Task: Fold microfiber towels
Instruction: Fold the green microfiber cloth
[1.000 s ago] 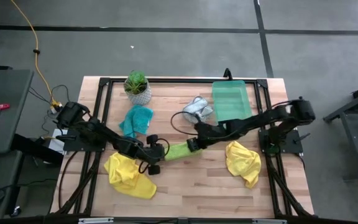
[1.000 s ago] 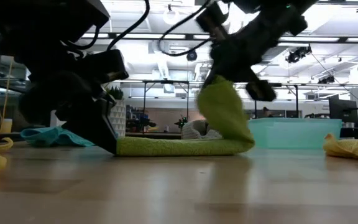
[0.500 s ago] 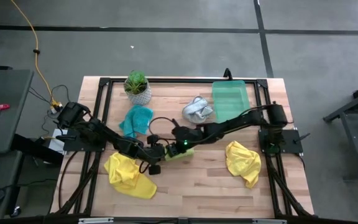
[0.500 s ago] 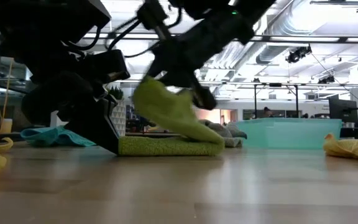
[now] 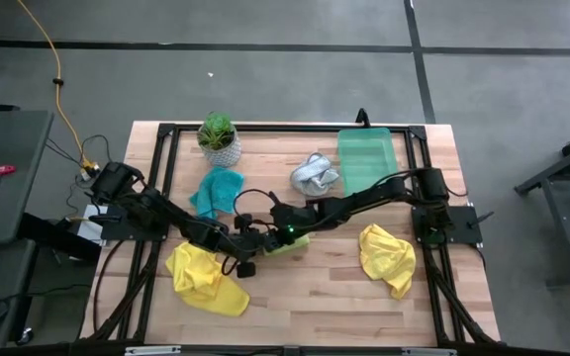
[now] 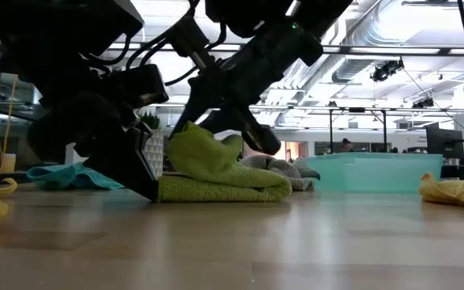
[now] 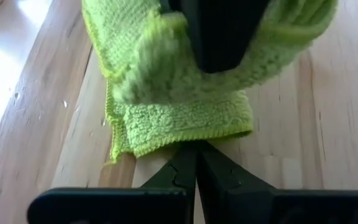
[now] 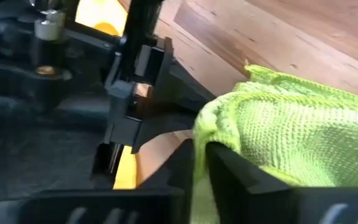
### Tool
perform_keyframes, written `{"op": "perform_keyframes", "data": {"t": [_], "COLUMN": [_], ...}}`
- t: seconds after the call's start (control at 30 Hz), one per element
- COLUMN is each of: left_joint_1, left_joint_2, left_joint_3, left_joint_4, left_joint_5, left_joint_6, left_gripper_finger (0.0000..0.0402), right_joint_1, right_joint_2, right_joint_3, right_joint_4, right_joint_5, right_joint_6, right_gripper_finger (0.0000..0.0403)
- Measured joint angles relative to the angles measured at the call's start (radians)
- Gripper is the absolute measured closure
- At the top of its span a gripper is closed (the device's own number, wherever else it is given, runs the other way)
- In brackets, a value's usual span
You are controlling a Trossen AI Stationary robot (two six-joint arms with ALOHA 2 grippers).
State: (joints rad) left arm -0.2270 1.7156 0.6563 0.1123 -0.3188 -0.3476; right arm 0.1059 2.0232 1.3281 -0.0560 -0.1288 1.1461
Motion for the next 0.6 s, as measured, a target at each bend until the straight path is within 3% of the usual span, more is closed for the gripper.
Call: {"op": "perform_keyframes", "data": {"t": [0.2,0.33,0.47,0.6], "left_joint_1": [0.005,0.005,0.004,0.003], "left_joint_2": [-0.053,-0.126,-0.208,-0.288], "left_joint_3": [-0.003,-0.003,-0.004,-0.007], "left_joint_4": [-0.088,-0.214,-0.308,-0.304], "left_joint_5": [-0.005,-0.037,-0.073,-0.098], "left_joint_6": [0.001,0.0,0.0,-0.008], "left_gripper_finger": [0.0401,0.0401,0.0401,0.0401], "right_joint_1": [-0.004,-0.015,-0.029,-0.027], "right_joint_2": [-0.03,-0.108,-0.203,-0.28], "right_joint_3": [-0.002,-0.001,-0.001,0.0], "right_joint_4": [0.013,-0.113,-0.271,-0.455], "right_joint_5": [-0.003,0.043,0.094,0.112], "right_joint_6": [-0.083,-0.241,-0.429,-0.594], "right_gripper_finger": [0.0262,0.0212,0.019,0.0189]}}
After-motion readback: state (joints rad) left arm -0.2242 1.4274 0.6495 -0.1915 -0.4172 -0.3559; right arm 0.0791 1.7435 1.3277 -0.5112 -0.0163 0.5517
